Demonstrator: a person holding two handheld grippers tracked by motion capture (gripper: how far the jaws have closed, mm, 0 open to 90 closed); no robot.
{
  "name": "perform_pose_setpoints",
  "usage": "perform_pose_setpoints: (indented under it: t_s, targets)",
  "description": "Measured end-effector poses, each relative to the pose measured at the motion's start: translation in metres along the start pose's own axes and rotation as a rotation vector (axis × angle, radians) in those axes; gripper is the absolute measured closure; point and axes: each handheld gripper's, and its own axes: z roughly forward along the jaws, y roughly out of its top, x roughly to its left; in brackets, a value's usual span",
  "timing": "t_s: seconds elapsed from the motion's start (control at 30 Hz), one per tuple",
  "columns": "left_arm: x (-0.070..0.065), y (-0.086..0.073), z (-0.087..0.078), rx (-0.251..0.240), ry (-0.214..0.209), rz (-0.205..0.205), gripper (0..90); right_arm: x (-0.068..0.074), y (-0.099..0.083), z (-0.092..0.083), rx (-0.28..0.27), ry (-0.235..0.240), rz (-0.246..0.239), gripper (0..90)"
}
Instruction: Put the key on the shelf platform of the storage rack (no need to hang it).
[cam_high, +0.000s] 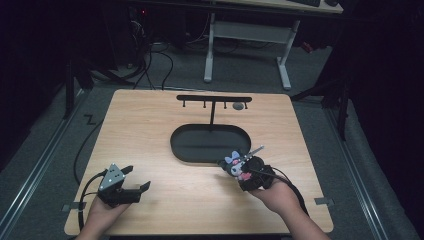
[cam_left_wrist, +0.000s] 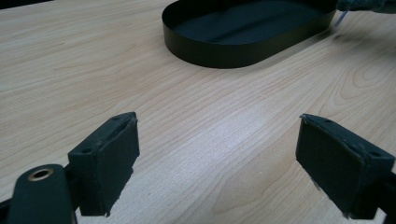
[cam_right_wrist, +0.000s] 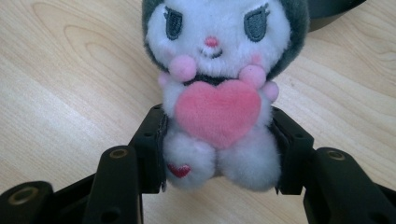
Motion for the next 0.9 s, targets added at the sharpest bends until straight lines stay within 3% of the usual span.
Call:
perform_pose_setpoints:
  t_s: [0.47,0.9]
  targets:
    - [0.001,-0.001,-0.002,0.000,0.007,-0.001,13.8,-0.009,0.012,-0.016,-0.048,0.003,0.021,48.3]
    - [0.001,-0.001,-0.002,0.001,0.001,-0.001,13.8,-0.017,0.031,-0.008,-0.067,0.009,0.027,48.3]
